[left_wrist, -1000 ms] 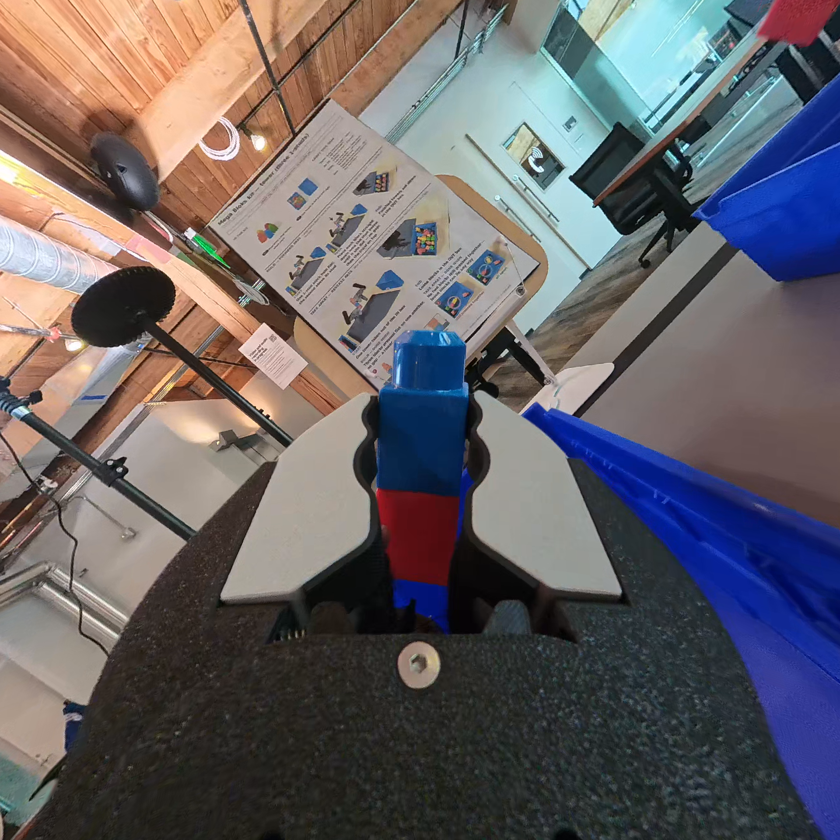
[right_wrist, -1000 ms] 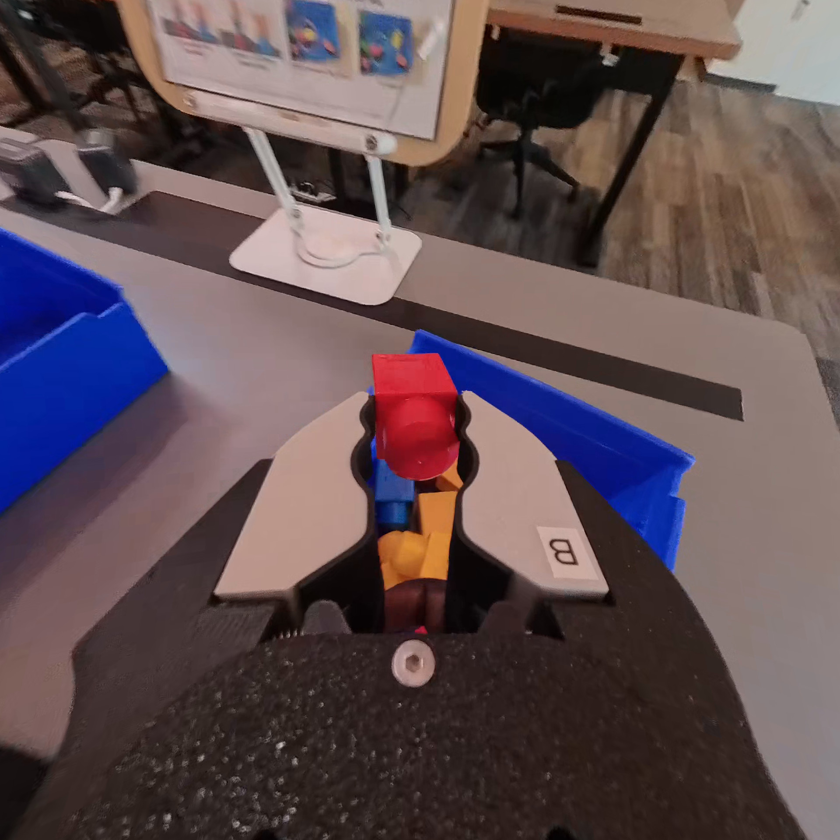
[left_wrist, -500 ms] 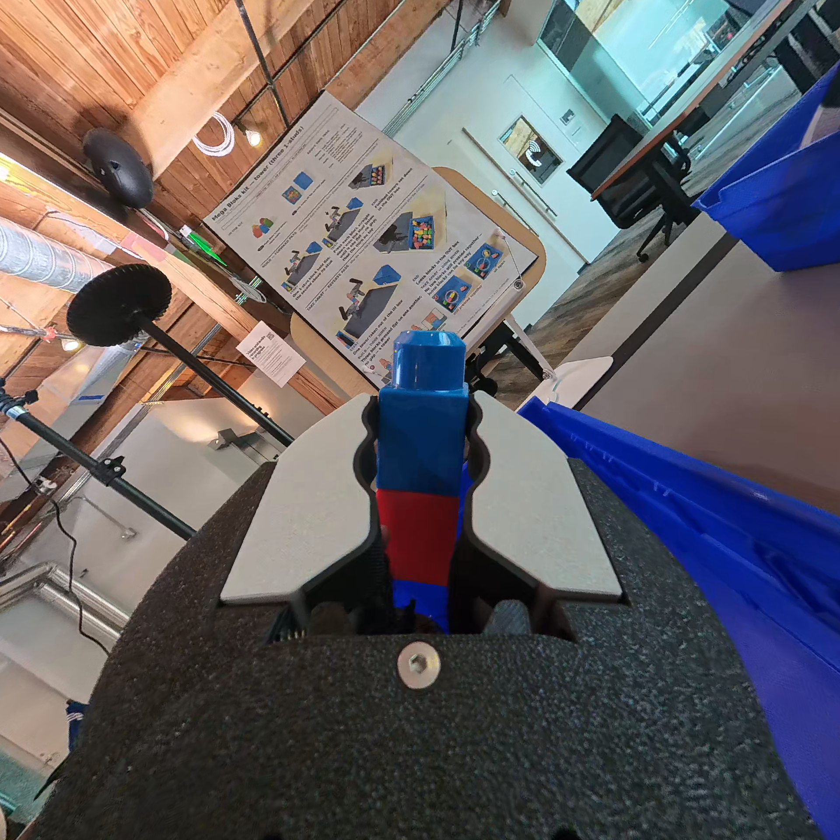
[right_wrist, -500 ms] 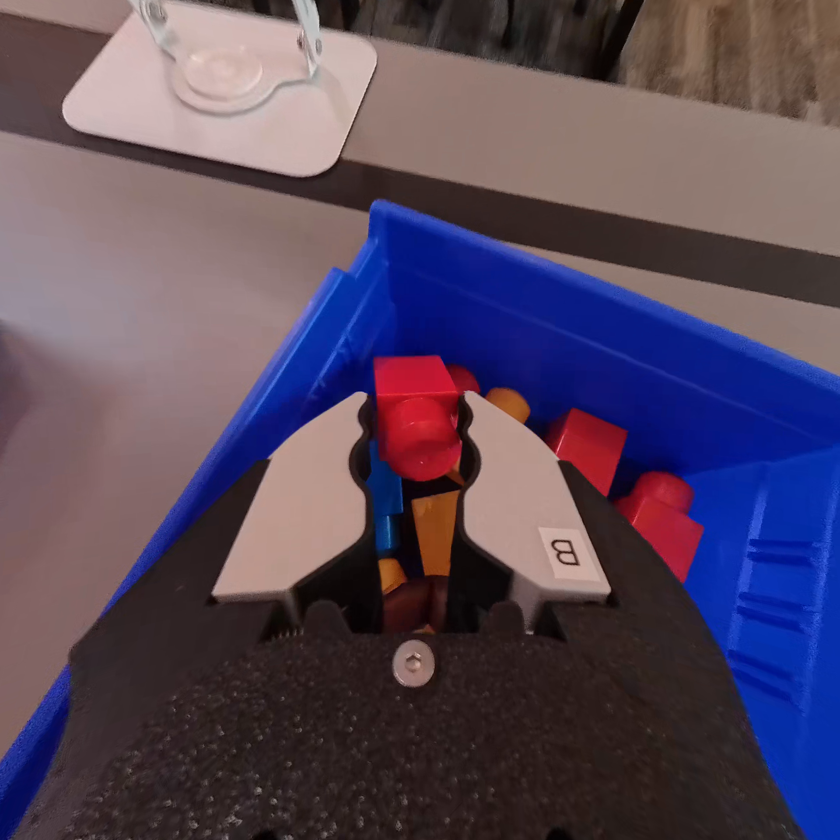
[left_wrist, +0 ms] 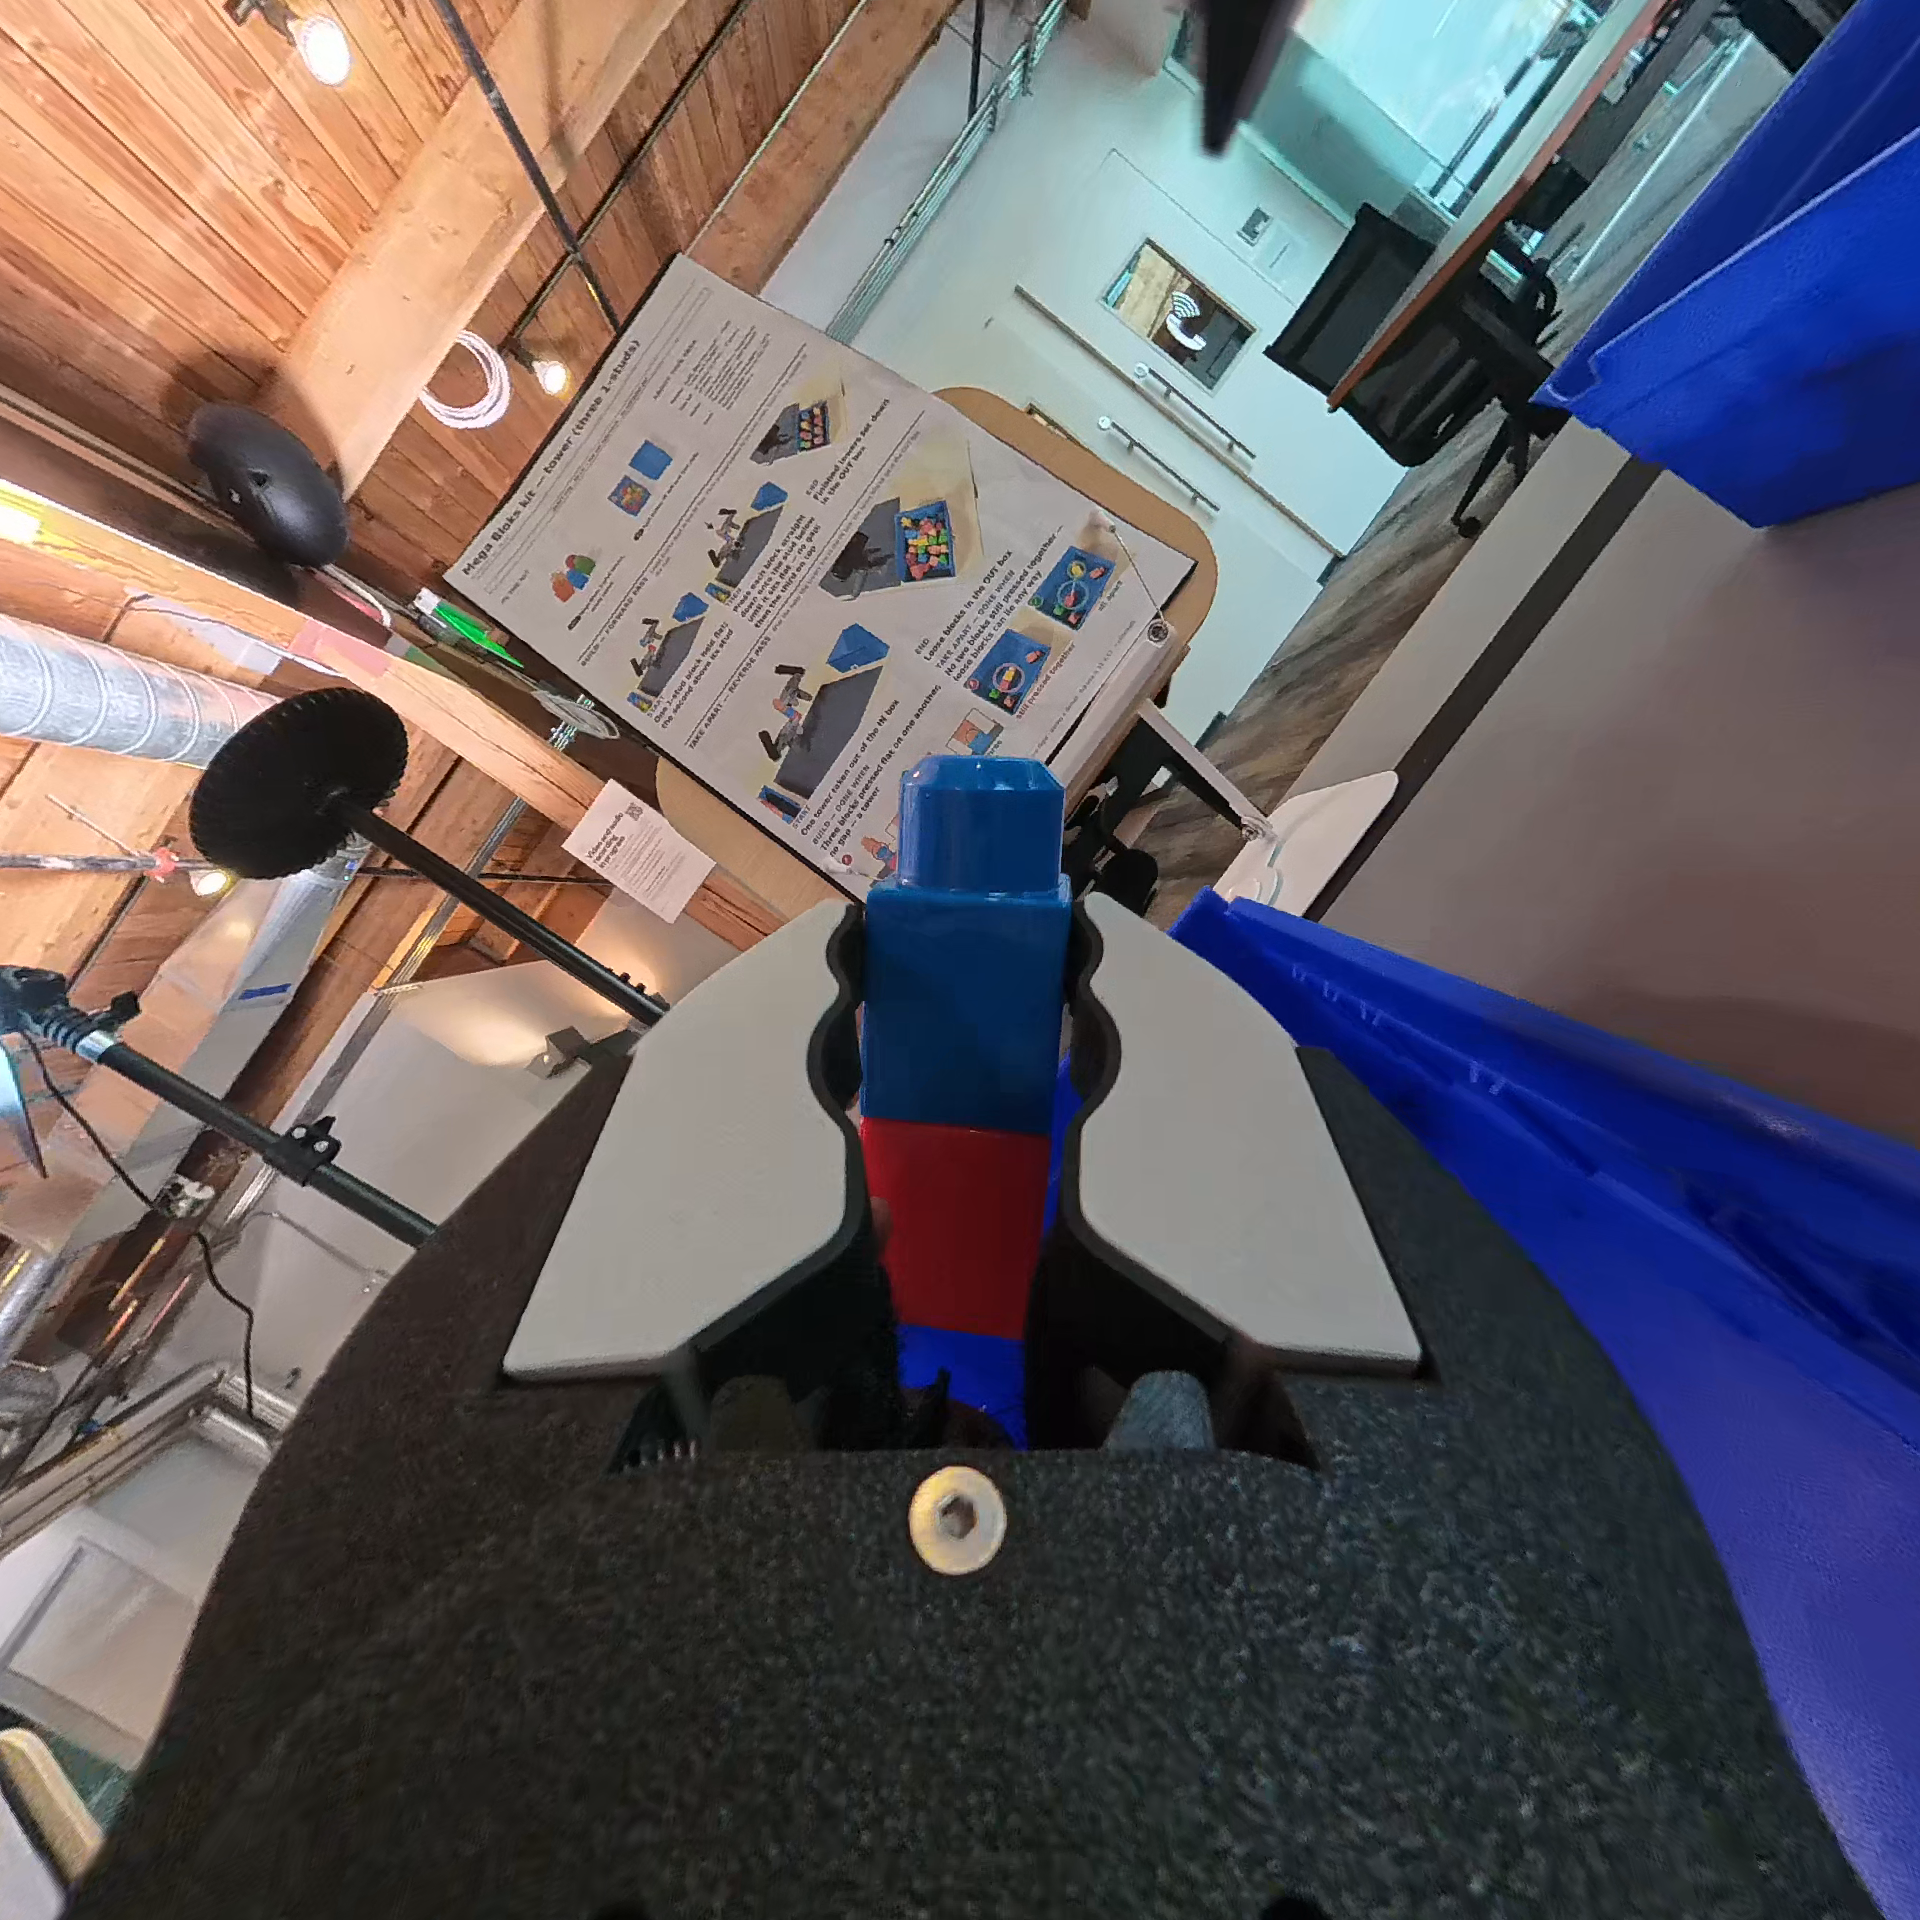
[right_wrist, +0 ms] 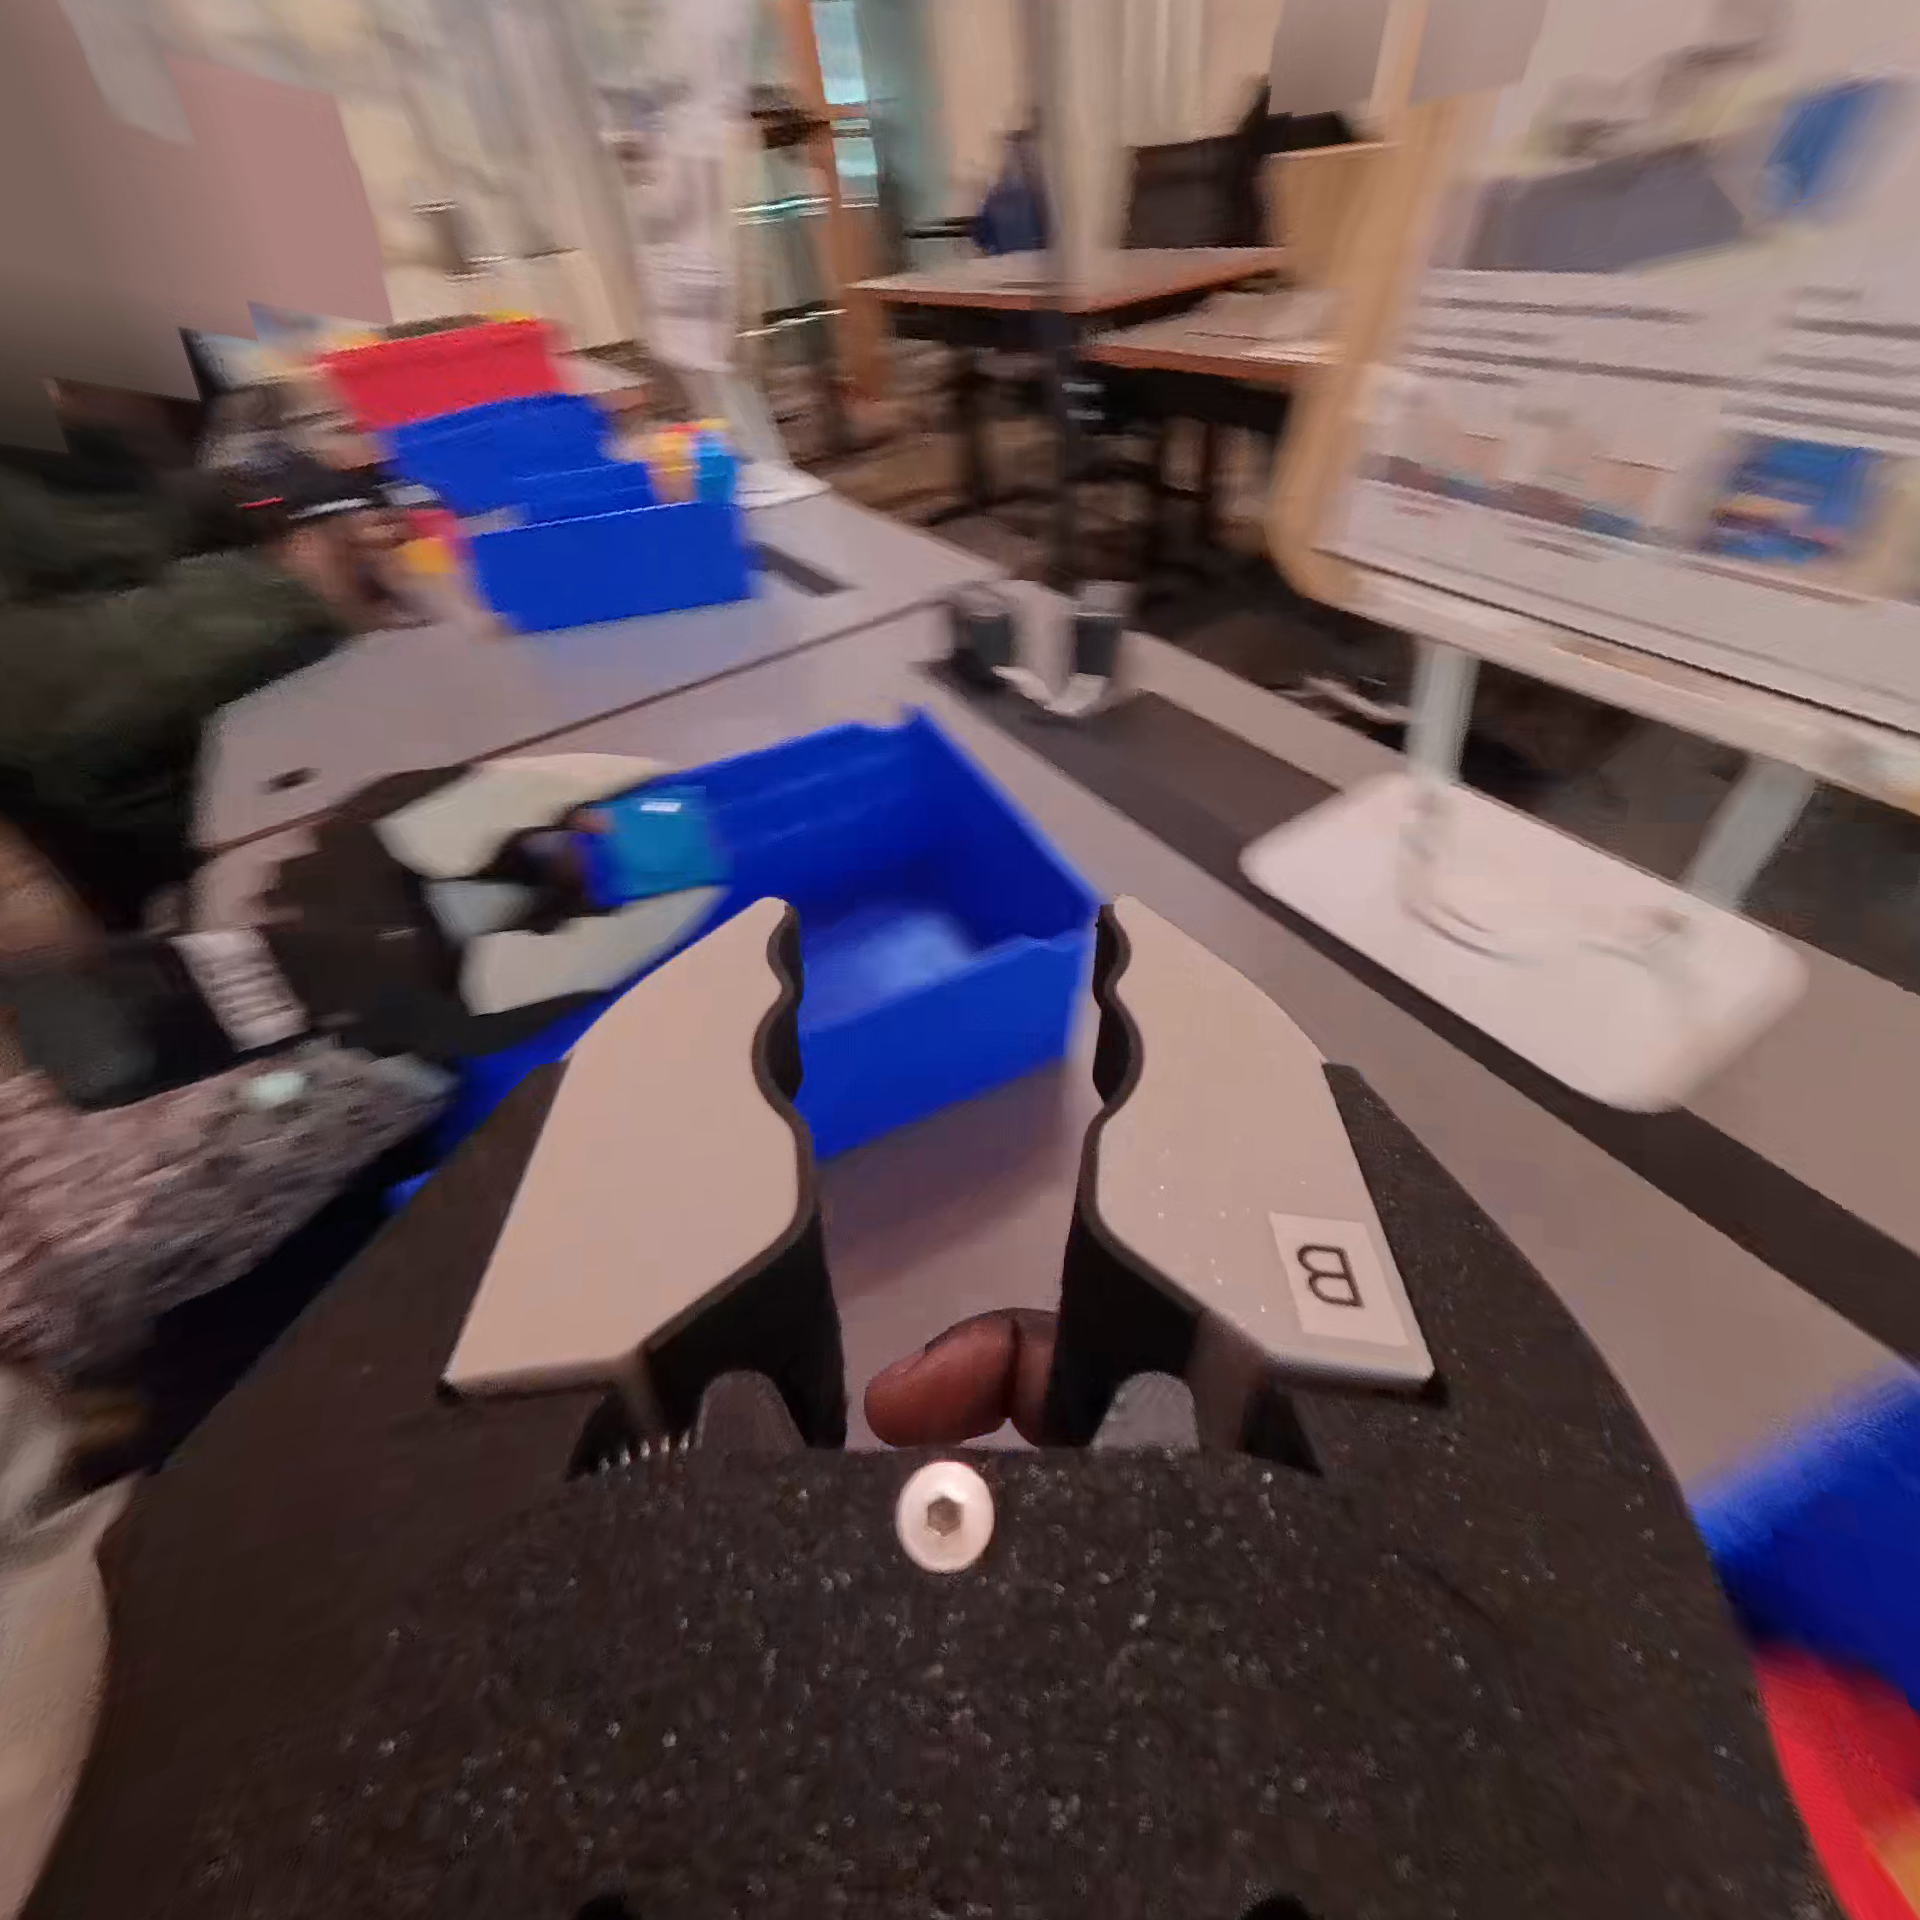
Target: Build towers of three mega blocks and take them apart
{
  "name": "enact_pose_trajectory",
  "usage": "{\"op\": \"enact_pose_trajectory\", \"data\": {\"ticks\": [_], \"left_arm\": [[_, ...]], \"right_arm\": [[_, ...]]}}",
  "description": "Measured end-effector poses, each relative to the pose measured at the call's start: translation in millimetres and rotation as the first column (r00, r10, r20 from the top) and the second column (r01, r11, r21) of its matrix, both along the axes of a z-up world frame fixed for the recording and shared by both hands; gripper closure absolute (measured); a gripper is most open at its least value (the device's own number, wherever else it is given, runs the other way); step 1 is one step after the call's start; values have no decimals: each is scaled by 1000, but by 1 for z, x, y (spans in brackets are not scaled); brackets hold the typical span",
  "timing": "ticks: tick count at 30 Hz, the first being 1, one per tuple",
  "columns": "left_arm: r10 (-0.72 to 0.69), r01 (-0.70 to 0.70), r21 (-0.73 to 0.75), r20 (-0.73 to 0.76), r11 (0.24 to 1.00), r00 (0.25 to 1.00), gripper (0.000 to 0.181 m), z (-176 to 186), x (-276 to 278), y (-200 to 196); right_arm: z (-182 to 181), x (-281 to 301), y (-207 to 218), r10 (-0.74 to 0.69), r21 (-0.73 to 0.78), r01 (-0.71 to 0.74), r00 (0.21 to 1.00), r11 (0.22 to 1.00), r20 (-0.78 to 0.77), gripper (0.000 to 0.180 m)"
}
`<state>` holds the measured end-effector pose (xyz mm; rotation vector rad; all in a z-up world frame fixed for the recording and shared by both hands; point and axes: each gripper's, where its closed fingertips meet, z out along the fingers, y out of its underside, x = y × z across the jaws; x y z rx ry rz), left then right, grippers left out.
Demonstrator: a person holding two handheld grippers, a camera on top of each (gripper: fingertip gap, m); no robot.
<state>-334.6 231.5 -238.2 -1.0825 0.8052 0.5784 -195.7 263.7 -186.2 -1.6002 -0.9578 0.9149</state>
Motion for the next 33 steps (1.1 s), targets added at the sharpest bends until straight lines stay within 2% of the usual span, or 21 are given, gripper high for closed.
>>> {"op": "enact_pose_trajectory", "data": {"ticks": [2,5,8,10,11,12,14,18,23,26,28,30,33], "left_arm": [[2,-2,4,-24,1000,1000,144,-1,2,0],[-15,15,12,-43,1000,999,144,-2,7,-2],[-55,57,23,-59,998,997,144,-2,15,-6],[-94,97,27,-74,995,993,144,-2,22,-10],[-103,106,27,-81,994,991,144,-3,25,-11],[-97,100,25,-93,995,991,144,-4,25,-10],[-102,105,21,-123,994,987,144,-7,27,-10],[-19,21,11,-169,1000,986,144,-12,15,-1],[-35,37,8,-177,999,984,144,-11,19,-3],[112,-116,-23,-141,993,984,144,-13,-16,11],[86,-86,4,-5,996,996,144,0,-29,6],[55,-57,15,89,998,994,144,11,-29,1],[43,-43,21,43,999,998,144,9,-18,-1]], "right_arm": [[-1,-40,-31,144,10,-144,989,990,27,125],[-25,-90,-57,245,-6,-246,963,969,108,123],[-52,-119,-63,258,4,-264,947,965,191,120],[-57,-130,-62,236,43,-247,955,968,182,127],[-58,-132,-60,218,59,-230,961,971,171,143],[-58,-132,-57,204,69,-219,964,973,172,146],[-61,-128,-58,216,54,-231,955,971,202,146],[-53,-114,-57,229,36,-241,951,970,206,147],[-54,-104,-59,234,25,-249,934,968,270,147],[-32,-81,-52,173,75,-197,953,978,248,147],[-4,-51,-43,109,108,-128,980,986,167,147],[17,-9,-28,-19,159,-1,992,987,123,147],[34,65,-1,-272,205,251,959,946,81,147]]}}
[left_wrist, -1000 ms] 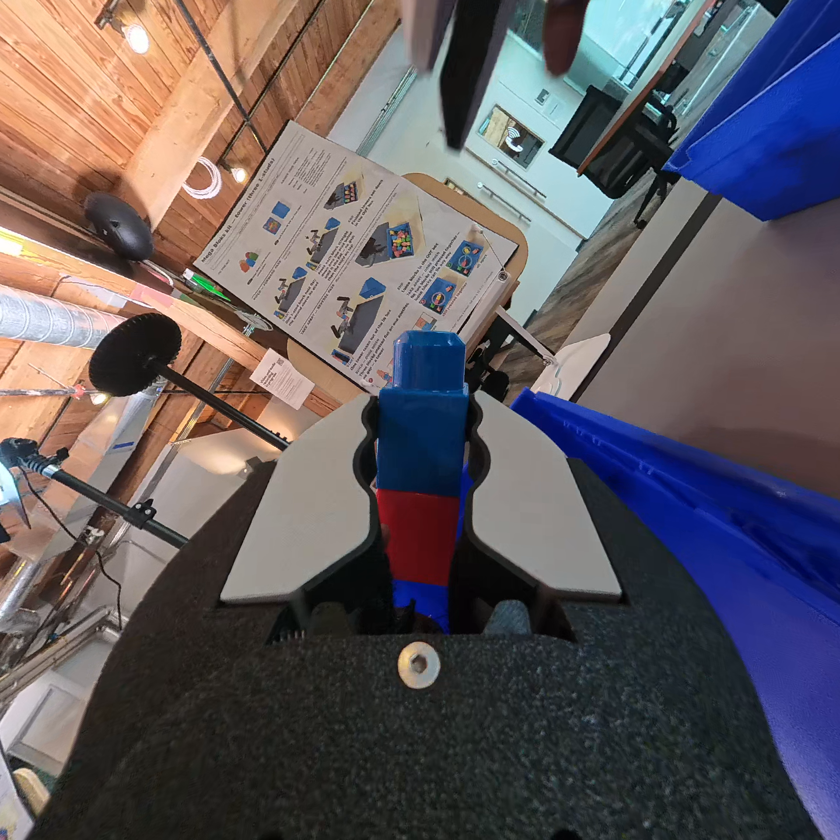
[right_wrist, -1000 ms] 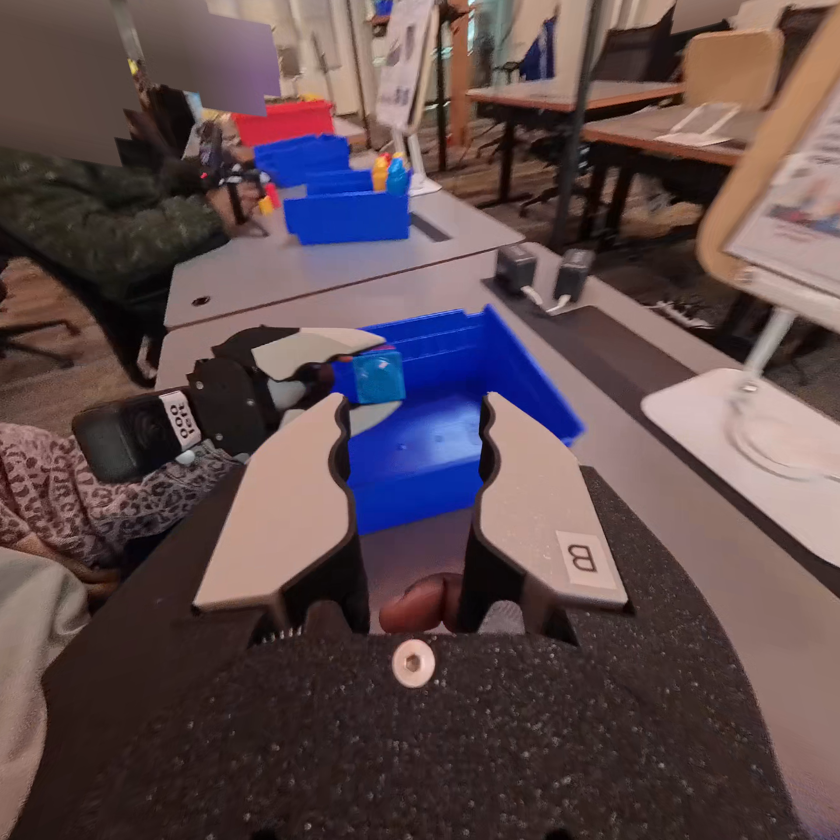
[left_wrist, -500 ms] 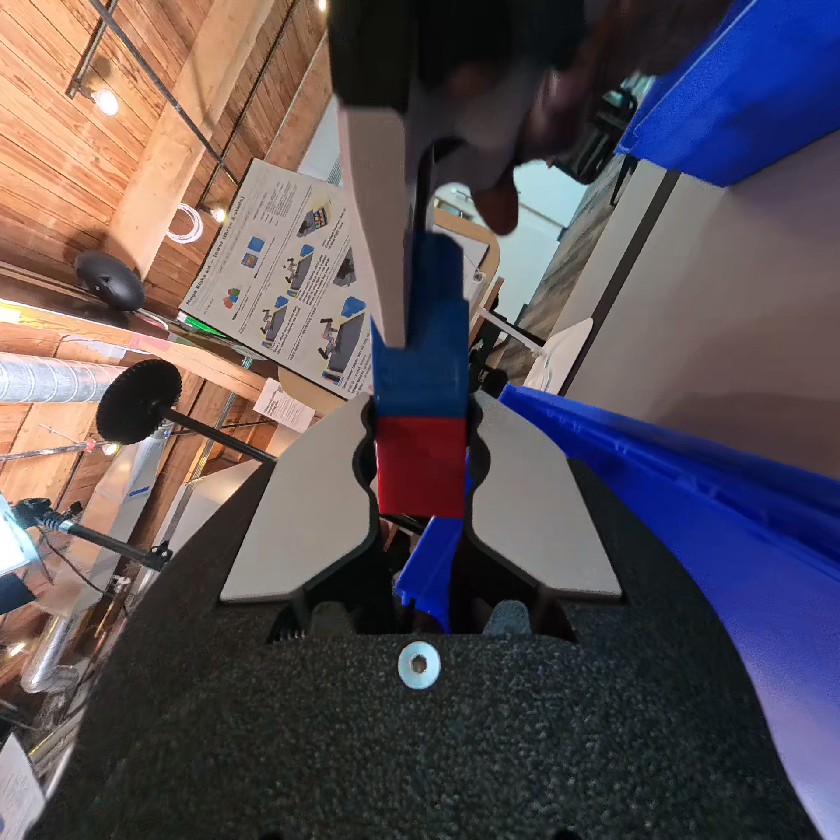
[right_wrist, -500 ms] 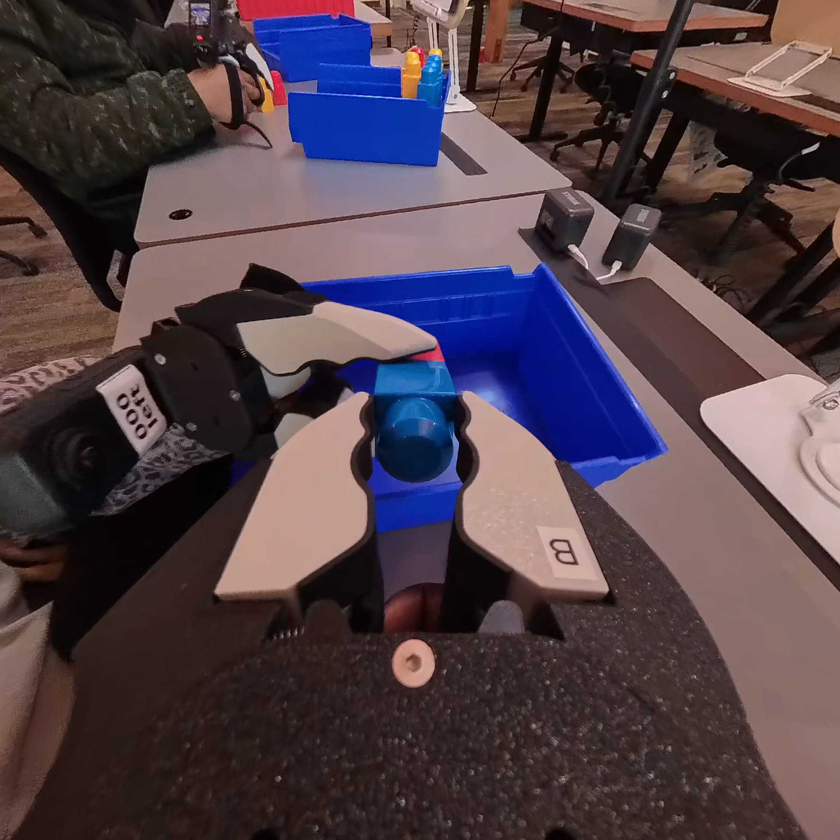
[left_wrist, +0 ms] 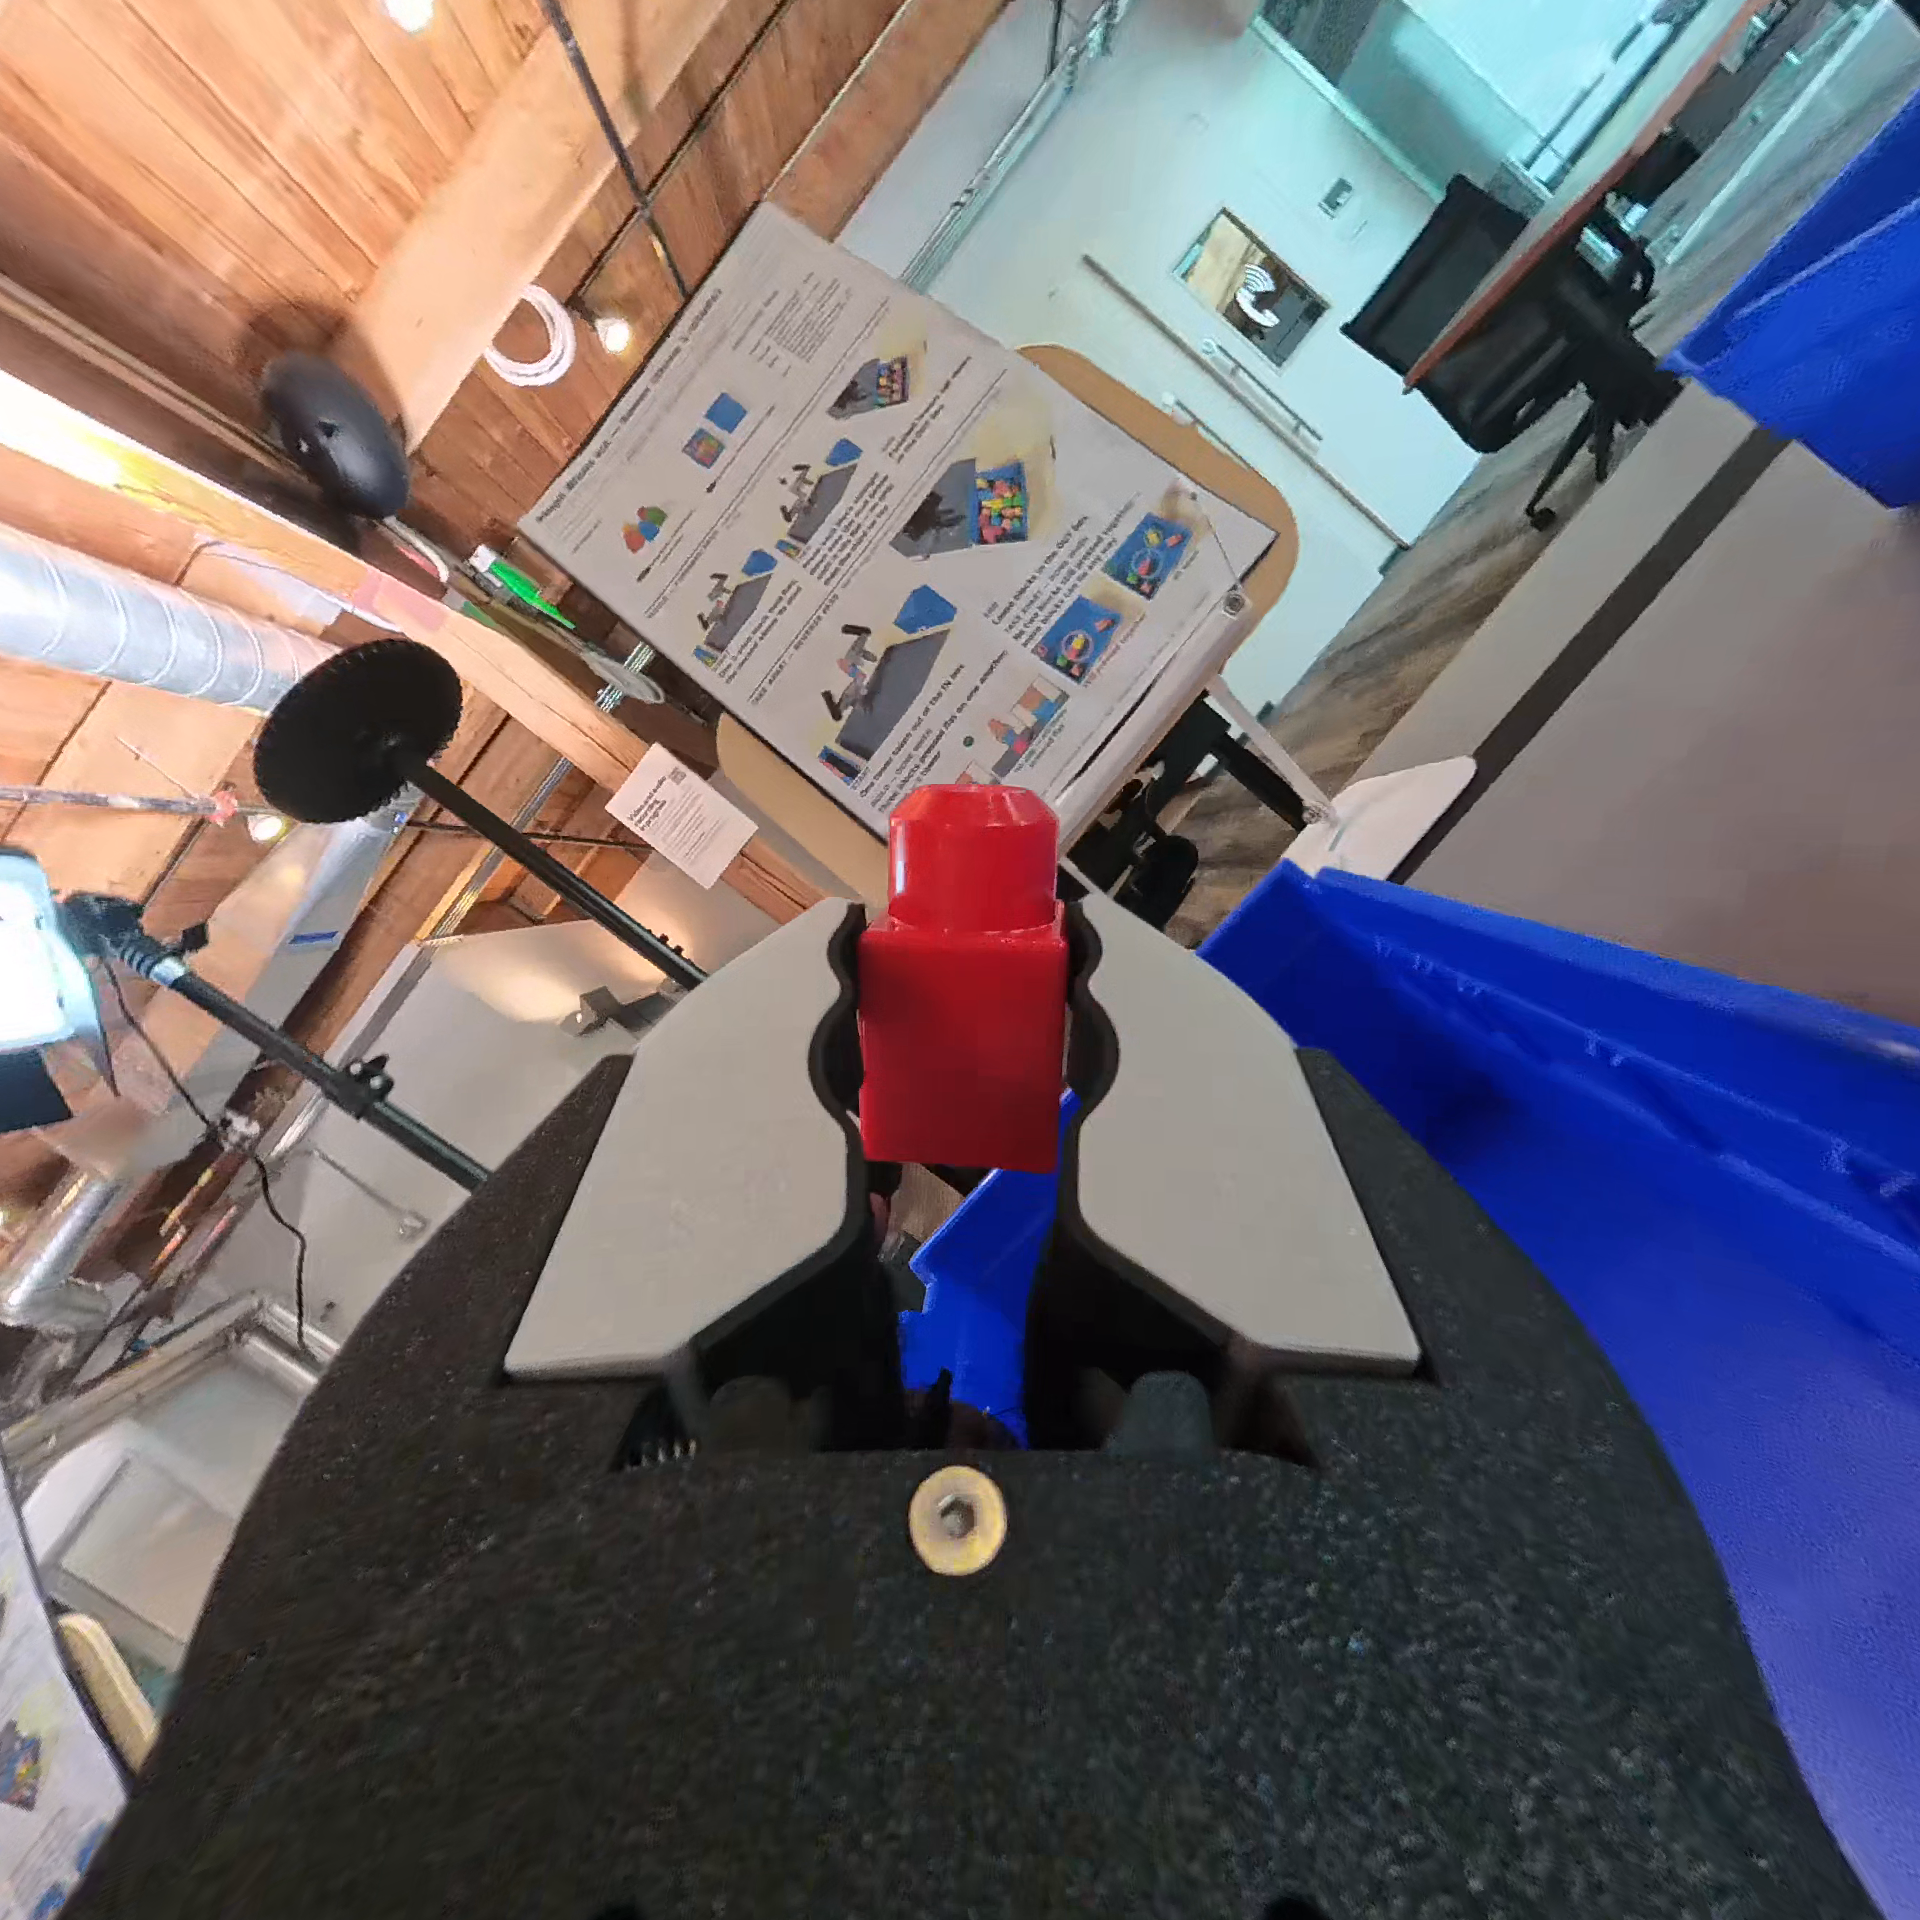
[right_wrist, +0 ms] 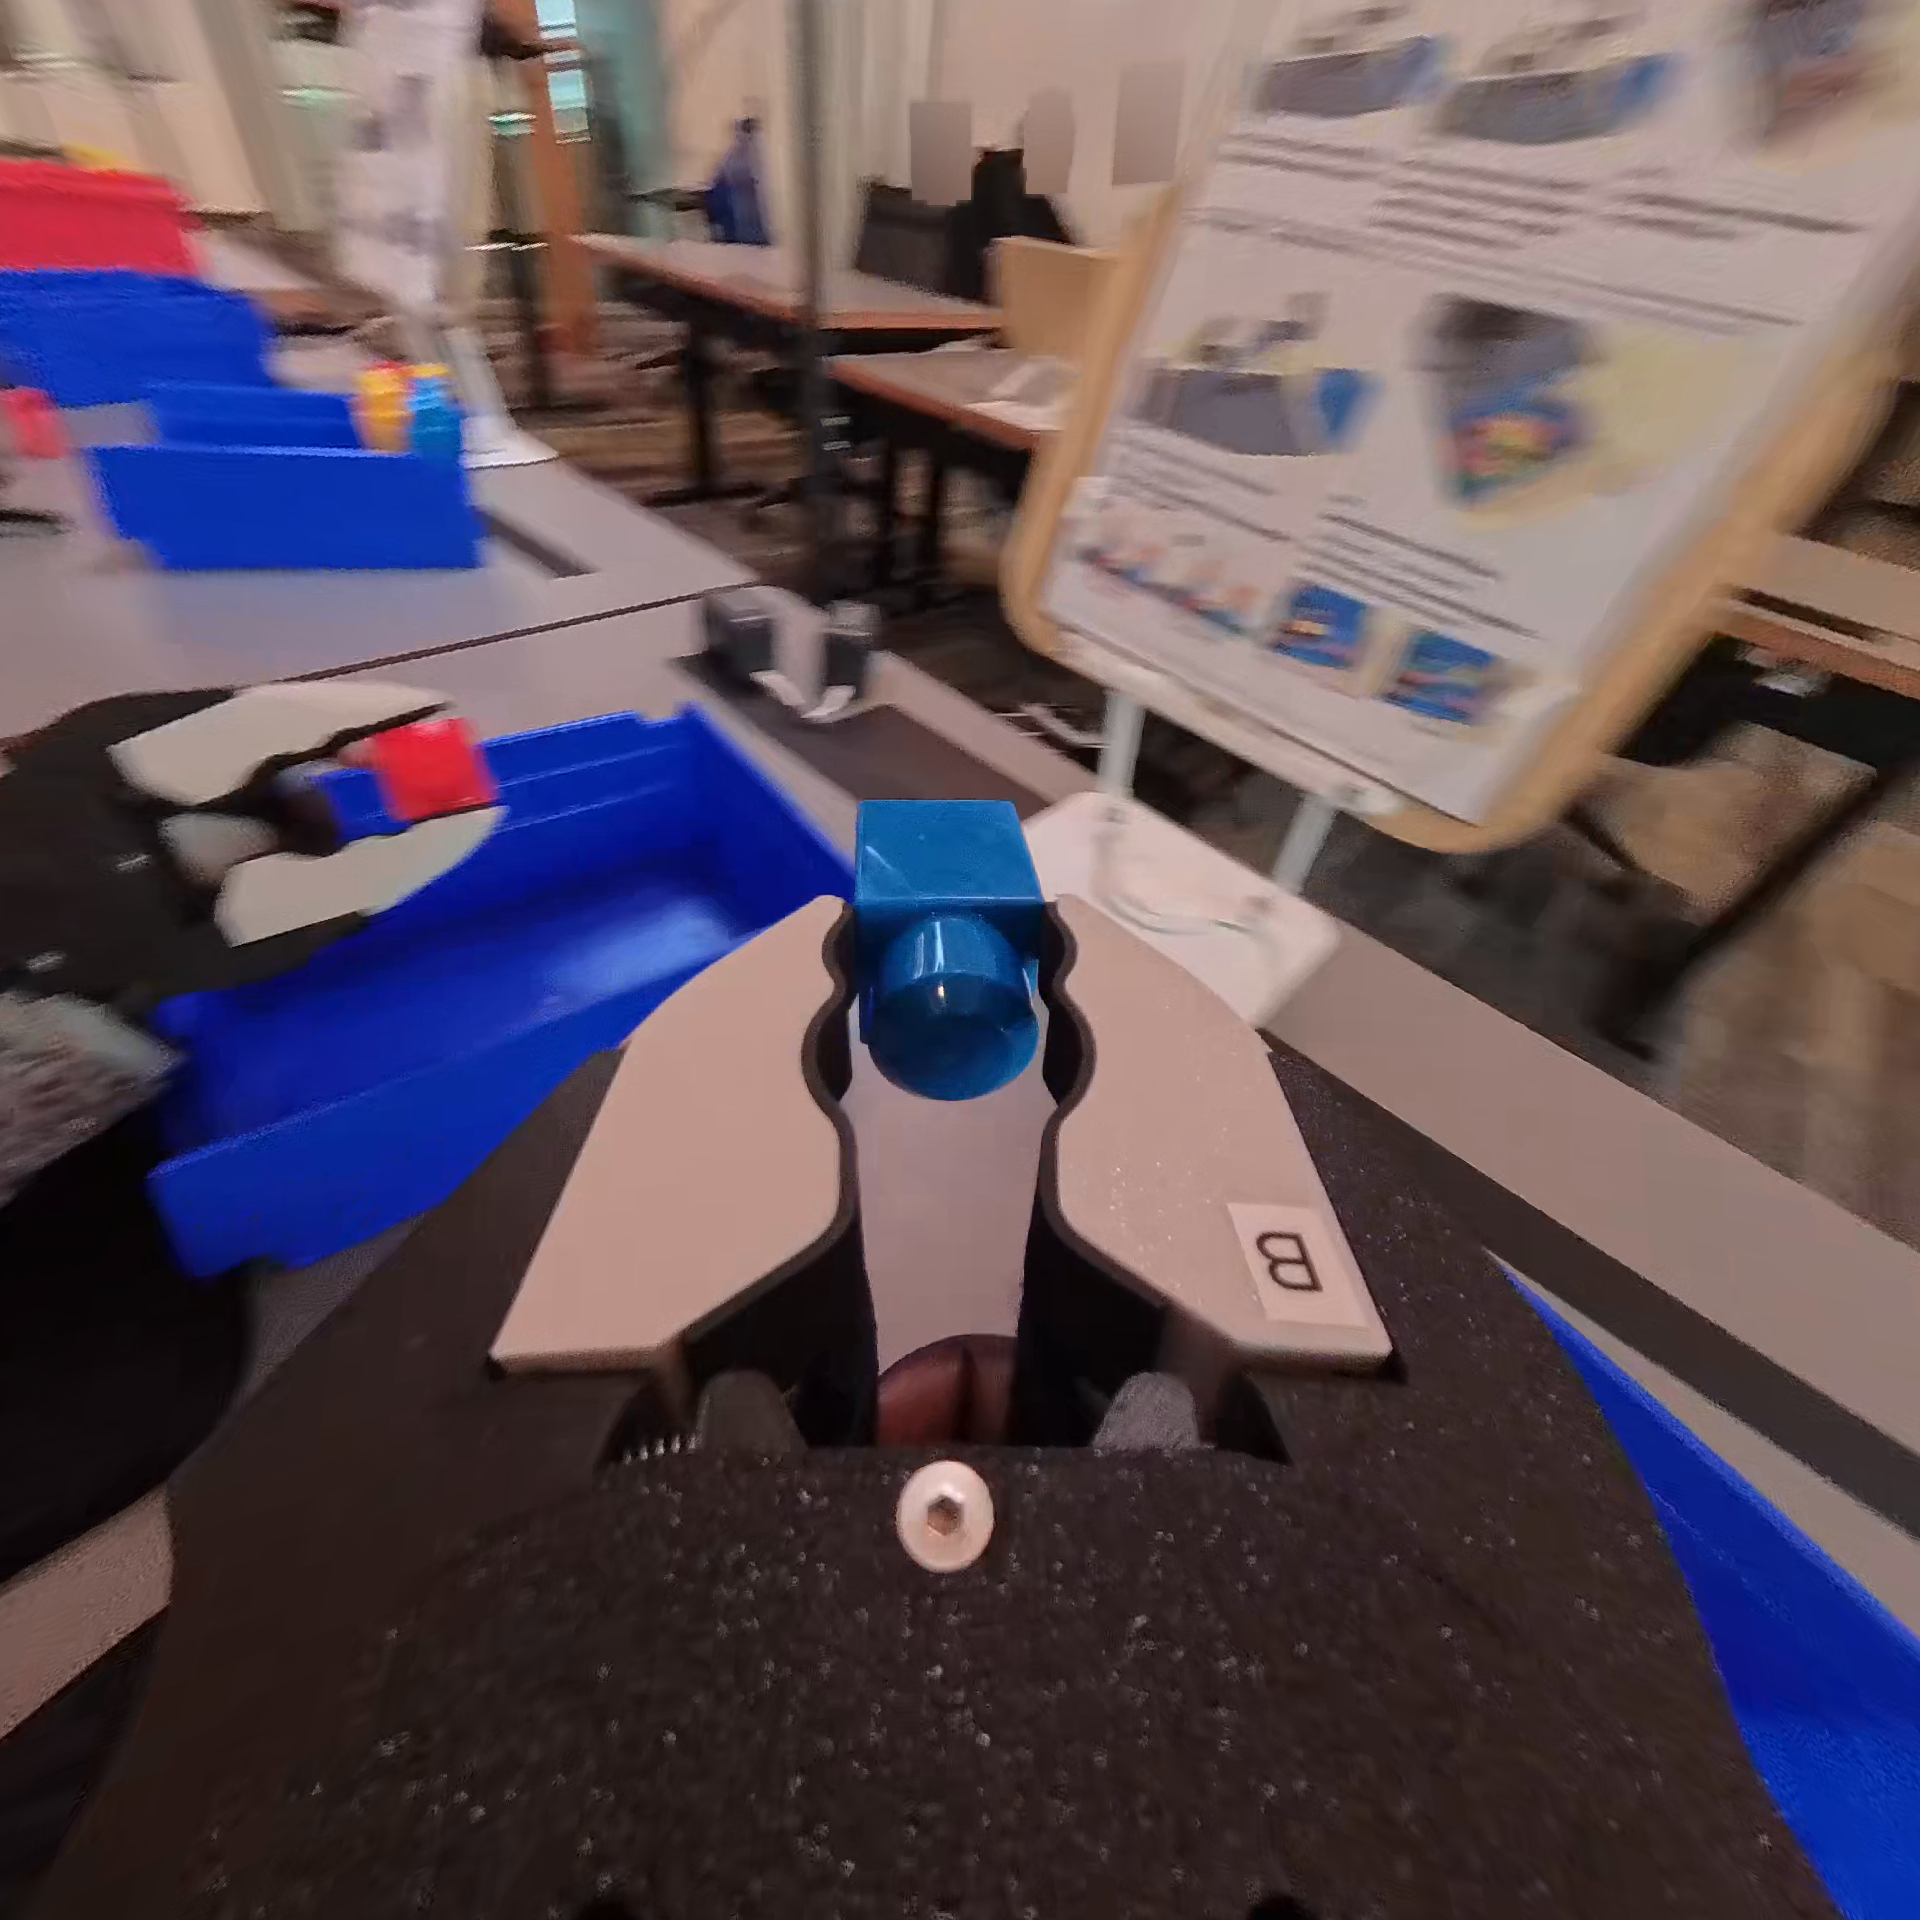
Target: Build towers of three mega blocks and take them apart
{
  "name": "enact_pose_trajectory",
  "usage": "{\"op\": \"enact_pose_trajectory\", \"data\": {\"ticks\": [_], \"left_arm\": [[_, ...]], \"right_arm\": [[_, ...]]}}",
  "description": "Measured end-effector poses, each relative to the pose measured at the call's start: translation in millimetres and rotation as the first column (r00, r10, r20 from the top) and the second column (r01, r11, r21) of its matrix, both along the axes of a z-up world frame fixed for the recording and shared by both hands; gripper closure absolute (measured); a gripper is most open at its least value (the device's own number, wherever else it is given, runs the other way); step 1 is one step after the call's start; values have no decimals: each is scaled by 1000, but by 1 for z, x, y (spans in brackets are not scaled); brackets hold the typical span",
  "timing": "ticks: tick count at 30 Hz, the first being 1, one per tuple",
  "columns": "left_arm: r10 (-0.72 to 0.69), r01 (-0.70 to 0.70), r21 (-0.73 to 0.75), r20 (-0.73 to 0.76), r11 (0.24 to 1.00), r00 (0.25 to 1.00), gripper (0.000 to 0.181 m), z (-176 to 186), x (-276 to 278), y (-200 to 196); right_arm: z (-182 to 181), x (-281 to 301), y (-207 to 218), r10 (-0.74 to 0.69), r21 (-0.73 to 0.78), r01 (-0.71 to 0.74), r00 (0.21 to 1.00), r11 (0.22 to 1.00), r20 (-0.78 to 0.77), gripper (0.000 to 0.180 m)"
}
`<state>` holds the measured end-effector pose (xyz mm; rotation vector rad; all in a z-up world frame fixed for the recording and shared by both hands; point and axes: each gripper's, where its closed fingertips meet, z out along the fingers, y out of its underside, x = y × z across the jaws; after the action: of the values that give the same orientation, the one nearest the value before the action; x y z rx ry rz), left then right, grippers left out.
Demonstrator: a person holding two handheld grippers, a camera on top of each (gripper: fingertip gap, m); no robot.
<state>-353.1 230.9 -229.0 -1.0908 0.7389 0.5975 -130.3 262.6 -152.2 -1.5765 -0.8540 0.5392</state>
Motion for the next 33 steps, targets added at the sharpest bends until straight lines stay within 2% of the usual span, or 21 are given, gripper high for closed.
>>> {"op": "enact_pose_trajectory", "data": {"ticks": [3,5,8,15,18,21,24,28,30,33], "left_arm": [[-7,6,-16,-70,1000,998,145,-9,10,2],[-14,13,-17,-93,1000,996,144,-11,14,2],[-21,19,-12,-102,1000,995,144,-12,16,1],[-22,19,-25,-119,1000,993,144,-16,16,2],[-20,17,-24,-117,1000,993,145,-16,15,2],[-19,16,-25,-126,1000,992,144,-17,16,2],[-18,15,-24,-133,1000,991,144,-17,16,2],[-19,16,-22,-131,1000,991,144,-17,16,1],[-23,21,-19,-129,1000,991,144,-16,17,1],[-31,29,-18,-127,999,991,144,-16,19,0]], "right_arm": [[-4,75,27,-257,-9,257,966,966,-24,147],[-22,120,45,-415,-44,416,910,909,17,147],[-61,167,71,-575,-111,584,812,804,101,147],[-157,197,112,-646,-290,696,718,657,259,147],[-181,198,116,-628,-339,698,716,631,305,147],[-187,202,117,-631,-334,713,701,617,331,147],[-180,199,116,-633,-332,701,712,630,303,140],[-153,185,114,-618,-317,652,757,689,214,130],[-129,160,108,-551,-314,561,824,766,129,126],[-73,96,85,-340,-265,311,938,913,-71,124]]}}
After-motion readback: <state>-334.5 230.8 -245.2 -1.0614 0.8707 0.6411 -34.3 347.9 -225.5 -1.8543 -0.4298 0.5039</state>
